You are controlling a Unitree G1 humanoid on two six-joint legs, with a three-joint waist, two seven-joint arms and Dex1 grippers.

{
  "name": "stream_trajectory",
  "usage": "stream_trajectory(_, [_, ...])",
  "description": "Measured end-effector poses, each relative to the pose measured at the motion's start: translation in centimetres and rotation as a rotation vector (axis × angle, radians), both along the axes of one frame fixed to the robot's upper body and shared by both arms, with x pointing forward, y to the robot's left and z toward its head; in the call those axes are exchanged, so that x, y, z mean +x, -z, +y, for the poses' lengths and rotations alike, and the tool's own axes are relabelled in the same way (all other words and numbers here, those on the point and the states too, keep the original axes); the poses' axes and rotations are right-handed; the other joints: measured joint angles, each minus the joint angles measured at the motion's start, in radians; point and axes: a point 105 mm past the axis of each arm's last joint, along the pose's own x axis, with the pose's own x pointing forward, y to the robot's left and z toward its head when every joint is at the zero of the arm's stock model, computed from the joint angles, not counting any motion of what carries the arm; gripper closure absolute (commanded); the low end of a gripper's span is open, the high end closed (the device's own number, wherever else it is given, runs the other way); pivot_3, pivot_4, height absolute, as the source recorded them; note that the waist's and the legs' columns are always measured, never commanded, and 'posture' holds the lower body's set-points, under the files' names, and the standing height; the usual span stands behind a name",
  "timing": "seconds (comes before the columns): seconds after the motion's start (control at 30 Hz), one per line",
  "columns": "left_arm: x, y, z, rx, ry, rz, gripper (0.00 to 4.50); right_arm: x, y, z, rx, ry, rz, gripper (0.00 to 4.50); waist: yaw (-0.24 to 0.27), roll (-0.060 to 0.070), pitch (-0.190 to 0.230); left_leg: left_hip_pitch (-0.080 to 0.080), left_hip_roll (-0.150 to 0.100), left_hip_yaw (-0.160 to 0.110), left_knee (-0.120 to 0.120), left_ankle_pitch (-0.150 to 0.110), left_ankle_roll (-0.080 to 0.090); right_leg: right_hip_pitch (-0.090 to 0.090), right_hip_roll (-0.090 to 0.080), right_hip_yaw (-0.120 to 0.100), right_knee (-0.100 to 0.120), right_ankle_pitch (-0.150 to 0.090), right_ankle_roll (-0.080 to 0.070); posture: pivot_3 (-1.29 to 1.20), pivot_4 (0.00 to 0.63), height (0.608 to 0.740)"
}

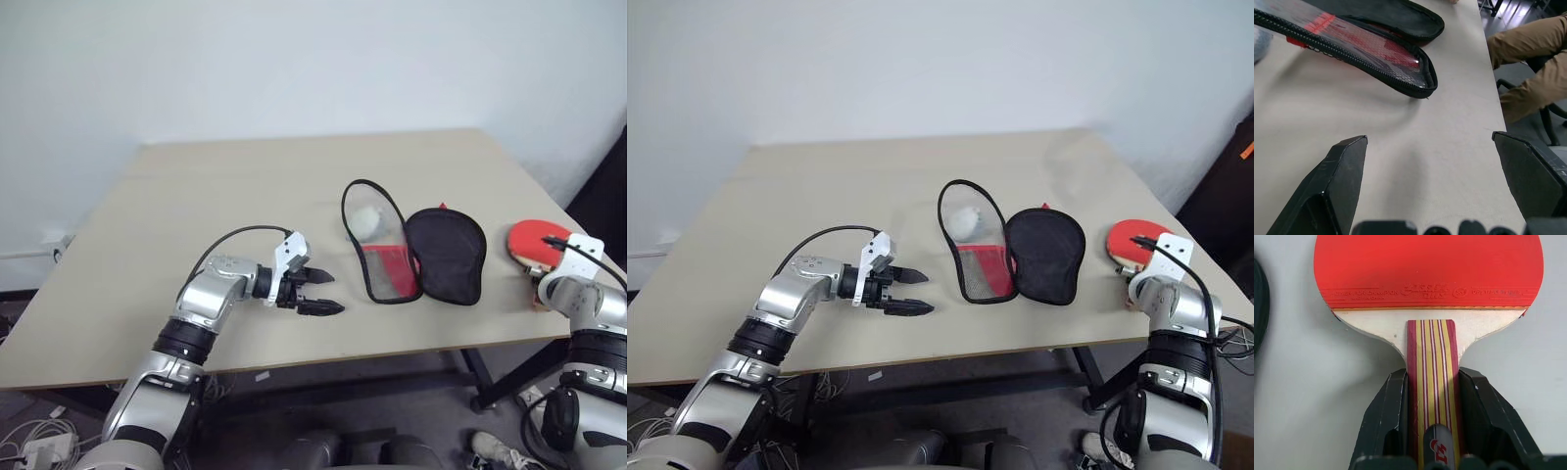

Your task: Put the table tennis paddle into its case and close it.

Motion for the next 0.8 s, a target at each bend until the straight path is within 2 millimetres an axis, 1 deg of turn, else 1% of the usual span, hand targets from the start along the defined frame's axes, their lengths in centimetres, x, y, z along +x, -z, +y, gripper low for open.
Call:
stream_trajectory(0.03, [0.1,-0.2,0.0,0.001,0.001,-0.004,0.14,0.6,-1.4,1.1,0.002,-0.013,-0.044,3.39,-0.005,0.000,0.000,0.000,0.000,0.000,-0.001,0.000,0.000,-0.001,0.000,0.000,0.000,0.000,0.000,0.00,0.000,0.740])
stream_trajectory(0.1, [0.2,-0.5,-0.3,-0.004,0.007,-0.013,0.14,1.8,-3.5,3.8,0.018,-0.064,-0.117,3.39,-0.012,0.000,0.000,0.000,0.001,0.000,-0.001,0.000,-0.001,0.000,0.001,0.000,0.000,0.000,0.000,0.00,0.000,0.740])
stream_trajectory(0.13, [0.3,-0.6,-0.4,-0.005,0.009,-0.015,0.14,2.3,-4.3,5.5,0.032,-0.100,-0.147,3.39,-0.013,0.000,0.000,0.001,0.001,0.000,-0.001,0.000,-0.001,0.000,0.001,0.000,0.000,0.000,0.000,0.00,0.000,0.740])
stream_trajectory(0.17, [0.3,-0.6,-0.4,-0.007,0.010,-0.015,0.14,2.6,-4.5,6.5,0.037,-0.123,-0.157,3.39,-0.014,0.000,0.000,0.001,0.001,0.000,-0.001,0.000,-0.001,0.000,0.001,0.000,0.000,0.000,0.000,0.00,0.000,0.740])
stream_trajectory(0.23, [0.3,-0.6,-0.4,-0.006,0.009,-0.013,0.14,2.9,-4.1,8.8,0.070,-0.172,-0.150,3.39,-0.010,0.000,0.000,0.000,0.001,0.000,-0.001,0.000,-0.001,0.000,0.001,0.000,0.000,0.000,0.000,0.00,0.000,0.740])
stream_trajectory(0.33, [0.2,-0.6,-0.3,-0.003,0.009,-0.008,0.14,3.1,-2.0,13.1,0.138,-0.239,-0.105,3.39,-0.005,0.000,0.000,0.001,0.000,0.000,-0.001,0.000,-0.001,0.001,0.002,0.000,0.000,0.000,0.000,0.00,0.000,0.740])
stream_trajectory(0.4, [0.2,-0.6,-0.4,-0.003,0.010,-0.007,0.14,2.9,-0.7,15.3,0.166,-0.282,-0.067,3.39,-0.003,0.001,0.000,0.001,-0.001,0.000,-0.001,0.000,-0.001,0.000,0.003,0.000,0.000,0.000,0.000,0.00,0.000,0.740])
stream_trajectory(0.43, [0.2,-0.6,-0.3,-0.003,0.010,-0.007,0.14,2.8,-0.1,16.0,0.173,-0.294,-0.053,3.39,-0.001,0.001,0.000,0.001,-0.001,0.000,-0.001,0.000,-0.001,0.000,0.003,-0.001,0.000,0.000,0.000,0.00,0.000,0.740])
stream_trajectory(0.5, [0.2,-0.6,-0.3,-0.002,0.009,-0.005,0.14,2.5,0.6,16.2,0.169,-0.295,-0.034,3.39,0.001,0.001,0.000,0.001,-0.002,0.000,-0.001,0.001,-0.002,0.000,0.003,-0.002,0.000,0.000,0.000,0.00,0.000,0.740])
stream_trajectory(0.67, [0.2,-0.6,-0.2,0.004,0.006,-0.003,0.14,2.2,2.6,15.4,0.155,-0.259,0.001,3.39,-0.006,0.001,0.000,0.003,-0.002,0.001,-0.004,0.001,-0.004,0.000,0.003,-0.002,0.000,0.000,0.000,0.00,0.000,0.740])
stream_trajectory(0.8, [0.2,-0.8,-0.2,0.004,0.010,-0.008,0.14,2.3,2.7,15.1,0.143,-0.256,-0.002,3.39,-0.006,0.001,0.000,0.004,-0.001,0.001,-0.006,0.002,-0.005,0.000,0.003,-0.002,0.000,0.000,0.000,0.00,0.000,0.740])
